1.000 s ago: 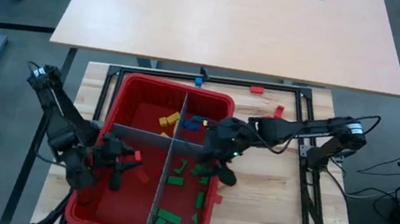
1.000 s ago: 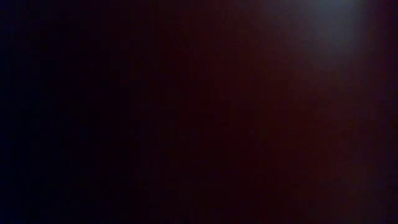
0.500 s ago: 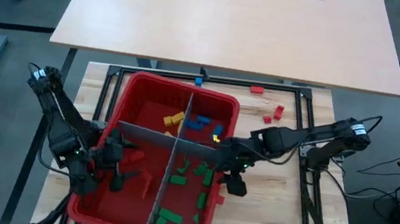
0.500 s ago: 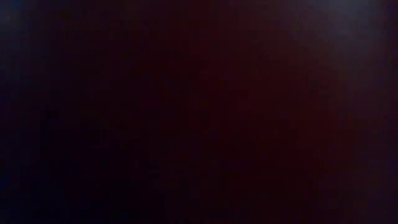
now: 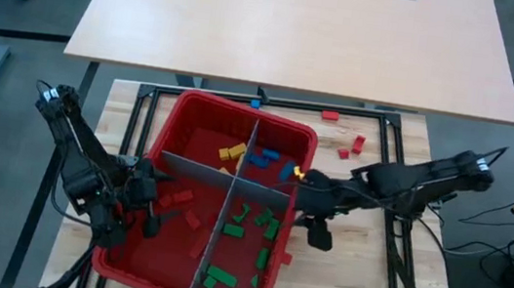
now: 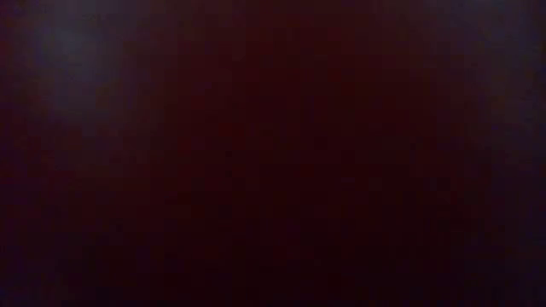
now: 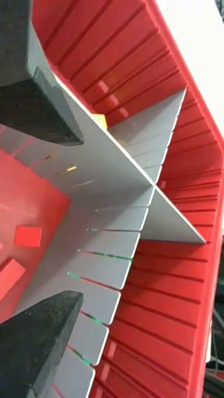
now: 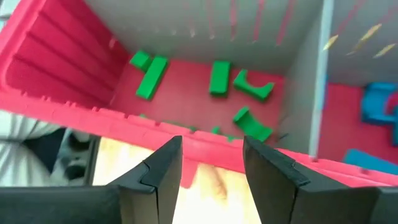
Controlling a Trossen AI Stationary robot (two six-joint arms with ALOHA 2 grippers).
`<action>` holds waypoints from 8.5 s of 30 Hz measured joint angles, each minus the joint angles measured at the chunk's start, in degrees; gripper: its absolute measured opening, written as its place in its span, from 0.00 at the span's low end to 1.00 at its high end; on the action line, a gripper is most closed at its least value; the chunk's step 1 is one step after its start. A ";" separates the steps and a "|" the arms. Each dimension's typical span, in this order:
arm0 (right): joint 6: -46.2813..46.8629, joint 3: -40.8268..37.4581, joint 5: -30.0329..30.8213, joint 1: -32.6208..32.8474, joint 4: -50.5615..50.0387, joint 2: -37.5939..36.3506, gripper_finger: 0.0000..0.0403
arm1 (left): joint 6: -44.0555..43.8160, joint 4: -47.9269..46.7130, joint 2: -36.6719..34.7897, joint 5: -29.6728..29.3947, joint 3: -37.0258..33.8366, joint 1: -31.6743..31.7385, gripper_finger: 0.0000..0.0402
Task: Sort blocks
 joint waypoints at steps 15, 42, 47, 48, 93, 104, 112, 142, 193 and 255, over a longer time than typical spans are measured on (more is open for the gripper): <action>6.23 -3.97 12.24 1.23 -9.86 -3.90 0.06 | -1.68 -4.76 -0.95 0.57 -0.02 0.04 0.45; 3.97 -11.85 14.06 -6.97 -3.15 -3.94 0.00 | -26.19 -18.44 -2.23 14.93 -2.20 0.04 0.00; 0.44 -11.87 12.95 -11.05 -0.10 -3.90 0.00 | -31.54 -18.18 -2.25 19.20 -4.42 0.04 0.00; 0.00 -11.87 13.50 -11.81 0.62 -3.88 0.00 | -32.16 -19.03 -2.09 19.72 -4.73 0.04 0.00; -7.77 -11.19 1.88 -25.61 3.46 -6.45 0.00 | -37.77 -21.92 -1.29 20.40 -4.07 -0.02 0.00; -9.31 -11.23 1.42 -25.98 5.31 1.32 0.00 | -38.07 -20.92 -1.34 19.84 -4.09 -0.02 0.00; -11.26 -11.19 -0.91 -29.05 10.99 3.72 0.00 | -37.28 -19.88 -1.38 18.41 -3.49 -0.01 0.00; 5.59 -32.87 3.13 -18.12 5.19 -18.47 0.00 | -21.20 -17.86 -11.37 -10.38 -3.05 0.02 0.00; 21.72 -43.14 4.74 8.96 59.49 10.61 0.60 | 1.60 -5.75 -10.47 -18.19 2.14 0.00 0.00; 21.26 -37.77 6.83 11.81 48.29 22.11 0.44 | 1.57 -5.09 -10.29 -17.63 2.12 -0.02 0.00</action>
